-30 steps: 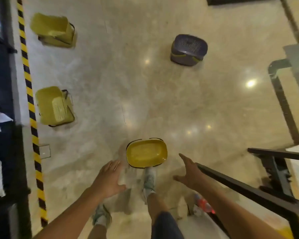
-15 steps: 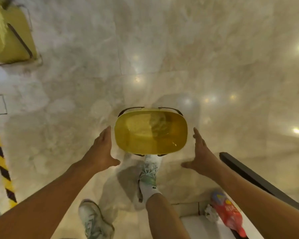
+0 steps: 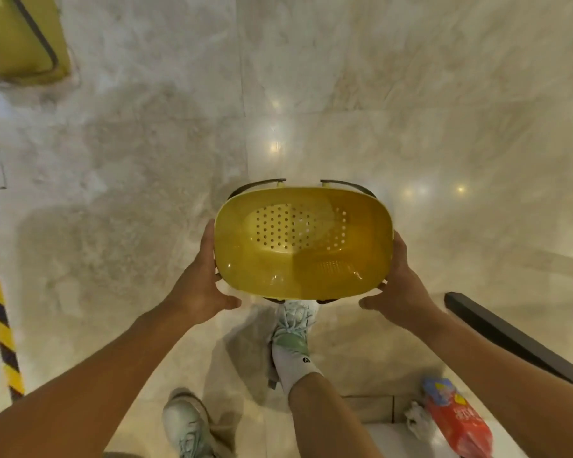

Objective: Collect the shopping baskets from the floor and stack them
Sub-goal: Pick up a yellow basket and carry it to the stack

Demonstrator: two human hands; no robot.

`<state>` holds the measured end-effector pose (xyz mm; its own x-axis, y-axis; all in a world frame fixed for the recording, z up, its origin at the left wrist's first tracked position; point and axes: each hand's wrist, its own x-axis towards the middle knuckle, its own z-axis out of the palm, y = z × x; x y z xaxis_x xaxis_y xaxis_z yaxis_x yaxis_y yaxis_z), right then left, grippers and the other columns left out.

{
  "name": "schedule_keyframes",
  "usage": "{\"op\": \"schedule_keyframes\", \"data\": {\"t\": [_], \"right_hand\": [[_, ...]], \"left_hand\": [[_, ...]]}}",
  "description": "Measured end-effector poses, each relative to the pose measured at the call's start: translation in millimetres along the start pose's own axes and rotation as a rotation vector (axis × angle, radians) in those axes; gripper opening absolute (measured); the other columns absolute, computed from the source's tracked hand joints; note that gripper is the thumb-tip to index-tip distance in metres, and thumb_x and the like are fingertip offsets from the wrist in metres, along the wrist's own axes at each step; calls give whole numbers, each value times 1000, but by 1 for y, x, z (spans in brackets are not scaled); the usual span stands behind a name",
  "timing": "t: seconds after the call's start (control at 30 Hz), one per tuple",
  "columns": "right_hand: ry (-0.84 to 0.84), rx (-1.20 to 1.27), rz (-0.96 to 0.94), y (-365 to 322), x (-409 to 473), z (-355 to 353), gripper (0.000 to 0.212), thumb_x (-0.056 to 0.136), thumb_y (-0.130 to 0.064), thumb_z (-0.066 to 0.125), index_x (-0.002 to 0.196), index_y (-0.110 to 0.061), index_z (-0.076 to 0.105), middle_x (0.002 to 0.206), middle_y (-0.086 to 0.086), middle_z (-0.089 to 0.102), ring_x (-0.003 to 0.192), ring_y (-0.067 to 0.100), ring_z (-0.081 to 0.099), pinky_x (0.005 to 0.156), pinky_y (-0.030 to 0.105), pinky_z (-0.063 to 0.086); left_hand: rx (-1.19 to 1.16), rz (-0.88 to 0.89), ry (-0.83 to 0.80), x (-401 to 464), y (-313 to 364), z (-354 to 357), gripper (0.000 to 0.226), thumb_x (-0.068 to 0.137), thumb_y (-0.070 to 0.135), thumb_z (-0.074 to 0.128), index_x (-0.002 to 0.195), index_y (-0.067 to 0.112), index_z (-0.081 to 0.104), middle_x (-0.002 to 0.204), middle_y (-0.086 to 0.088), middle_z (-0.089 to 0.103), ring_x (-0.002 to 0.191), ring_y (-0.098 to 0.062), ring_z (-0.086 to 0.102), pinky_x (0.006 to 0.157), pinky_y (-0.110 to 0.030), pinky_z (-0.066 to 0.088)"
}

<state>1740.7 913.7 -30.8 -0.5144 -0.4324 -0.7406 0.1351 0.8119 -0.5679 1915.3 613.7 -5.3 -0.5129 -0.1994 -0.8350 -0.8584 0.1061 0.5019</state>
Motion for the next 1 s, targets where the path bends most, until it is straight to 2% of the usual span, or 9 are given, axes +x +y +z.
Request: {"op": "schedule_keyframes", "data": {"t": [0.07, 0.17, 0.3, 0.43, 0.47, 0.57, 0.7, 0.87, 1.0], "right_hand": [[9, -26, -20, -21, -23, -13, 143, 54, 3, 90, 144, -57, -4, 112, -54, 36, 89, -9, 57, 59, 11, 49], [46, -8, -5, -68, -64, -31, 143, 54, 2, 90, 143, -61, -2, 106, -55, 44, 81, -10, 59, 48, 5, 46], [127, -19, -70, -151, -133, -58, 138, 56, -11, 92, 147, -58, -1, 95, -46, 55, 74, -9, 60, 55, 14, 48], [134, 10, -241, -240, -207, -84, 128, 60, -22, 90, 149, -58, 4, 110, -45, 56, 89, 3, 68, 66, 35, 63], [130, 17, -277, -263, -227, -87, 125, 62, -29, 91, 149, -58, 5, 111, -48, 54, 91, -2, 67, 68, 32, 63], [140, -8, -406, -325, -287, -92, 124, 56, -58, 84, 150, -56, 4, 113, -52, 49, 89, -18, 61, 62, 2, 49], [134, -153, -590, -395, -364, -78, 129, 58, -47, 88, 152, -52, 0, 131, -36, 43, 106, 1, 58, 71, 2, 43], [30, -216, -772, -463, -459, -18, 130, 62, -34, 92, 152, -53, 0, 125, -55, 34, 111, -1, 55, 78, 4, 45], [-96, -247, -905, -503, -530, 57, 127, 61, -49, 84, 152, -52, -4, 133, -54, 28, 107, -20, 53, 77, 0, 44]], "left_hand": [[49, 16, 16, -31, 14, -13, 153, 63, -5, 91, 153, 47, -21, 146, 21, 30, 133, -17, 48, 106, -48, 48], [98, 56, 130, -86, 40, -33, 150, 66, 1, 92, 152, 50, -20, 146, 13, 43, 127, -14, 53, 103, -42, 50], [174, 155, 362, -180, 81, -66, 145, 67, 15, 94, 154, 48, -17, 152, 0, 47, 121, -19, 61, 91, -29, 49], [167, 269, 544, -279, 111, -107, 142, 65, 27, 95, 156, 44, -13, 153, -1, 47, 119, -22, 63, 88, -34, 52], [155, 281, 582, -304, 115, -118, 143, 64, 29, 95, 156, 45, -13, 152, -1, 48, 118, -22, 63, 88, -35, 52], [77, 332, 659, -380, 122, -145, 142, 61, 34, 95, 155, 48, -11, 148, 3, 51, 117, -19, 61, 88, -34, 51], [-23, 381, 768, -495, 103, -176, 136, 60, 45, 92, 156, 50, -4, 150, 12, 49, 121, -9, 58, 91, -29, 49], [-126, 416, 924, -636, 35, -196, 133, 56, 52, 92, 157, 49, 5, 154, 18, 43, 132, -9, 53, 104, -47, 50], [-204, 384, 1076, -734, -38, -184, 130, 55, 57, 89, 158, 47, 9, 149, 29, 44, 127, 2, 56, 94, -18, 51]]}}
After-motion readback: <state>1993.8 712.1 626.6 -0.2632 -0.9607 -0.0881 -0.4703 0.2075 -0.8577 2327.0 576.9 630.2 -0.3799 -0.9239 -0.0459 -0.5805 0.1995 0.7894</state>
